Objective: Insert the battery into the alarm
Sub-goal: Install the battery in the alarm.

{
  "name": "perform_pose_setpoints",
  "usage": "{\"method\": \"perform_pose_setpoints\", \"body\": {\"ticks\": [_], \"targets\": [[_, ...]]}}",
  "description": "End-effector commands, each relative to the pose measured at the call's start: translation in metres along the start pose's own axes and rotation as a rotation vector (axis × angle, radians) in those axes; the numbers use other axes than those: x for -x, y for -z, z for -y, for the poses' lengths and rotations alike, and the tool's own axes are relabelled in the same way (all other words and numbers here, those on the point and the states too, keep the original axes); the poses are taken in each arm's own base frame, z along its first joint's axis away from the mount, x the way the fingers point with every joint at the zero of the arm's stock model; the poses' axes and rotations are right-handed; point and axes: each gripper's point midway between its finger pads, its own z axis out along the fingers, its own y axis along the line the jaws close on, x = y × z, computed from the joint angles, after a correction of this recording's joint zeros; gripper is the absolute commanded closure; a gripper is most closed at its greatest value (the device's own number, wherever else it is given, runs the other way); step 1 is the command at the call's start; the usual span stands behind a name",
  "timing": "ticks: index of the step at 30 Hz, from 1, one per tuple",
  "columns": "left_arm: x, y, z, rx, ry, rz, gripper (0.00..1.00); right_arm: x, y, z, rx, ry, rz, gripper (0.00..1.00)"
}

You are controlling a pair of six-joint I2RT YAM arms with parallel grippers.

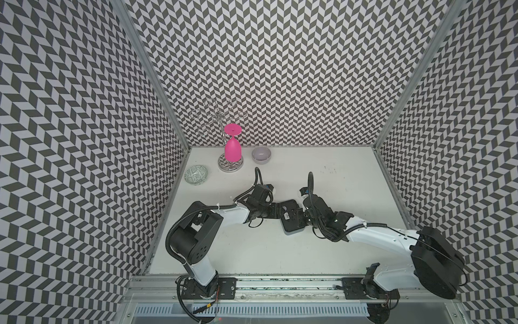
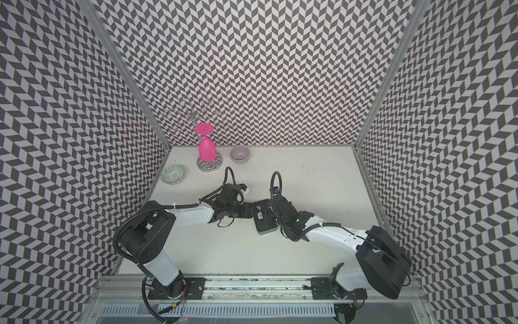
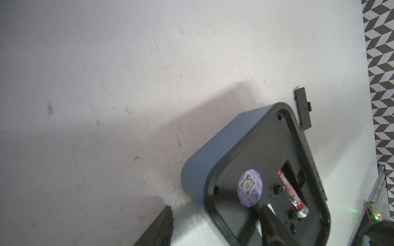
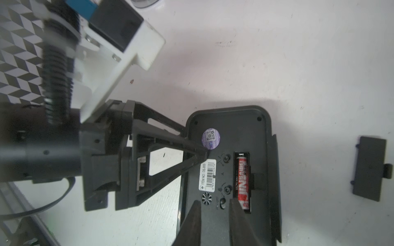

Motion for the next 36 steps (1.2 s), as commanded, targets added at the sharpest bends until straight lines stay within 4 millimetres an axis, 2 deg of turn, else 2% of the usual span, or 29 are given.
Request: {"method": "perform_pose_setpoints", "body": {"ticks": [1, 4, 11, 22, 28, 32, 36], "targets": [[-0.002, -0.002, -0.002, 0.036, -0.015, -0.023, 0.36, -0.021, -0.01, 0.006, -0.007, -0.029, -0.089, 0.77], [-0.005, -0.003, -0.006, 0.057, -0.013, -0.04, 0.38, -0.028, -0.015, 0.012, -0.028, -0.04, -0.112, 0.8], [-0.01, -0.006, -0.011, 0.083, -0.023, -0.067, 0.41, -0.03, -0.021, 0.028, -0.065, -0.083, -0.115, 0.84], [-0.019, -0.015, -0.012, 0.119, -0.065, -0.109, 0.46, -0.03, -0.029, 0.031, -0.052, -0.089, -0.118, 0.9], [-0.021, -0.016, -0.015, 0.132, -0.071, -0.123, 0.51, -0.035, -0.032, 0.034, -0.061, -0.091, -0.137, 0.93], [-0.025, -0.018, -0.017, 0.136, -0.079, -0.137, 0.54, -0.039, -0.035, 0.041, -0.098, -0.095, -0.166, 0.98], [-0.028, -0.02, -0.019, 0.142, -0.08, -0.152, 0.54, -0.052, -0.04, 0.049, -0.146, -0.076, -0.238, 1.0]]}}
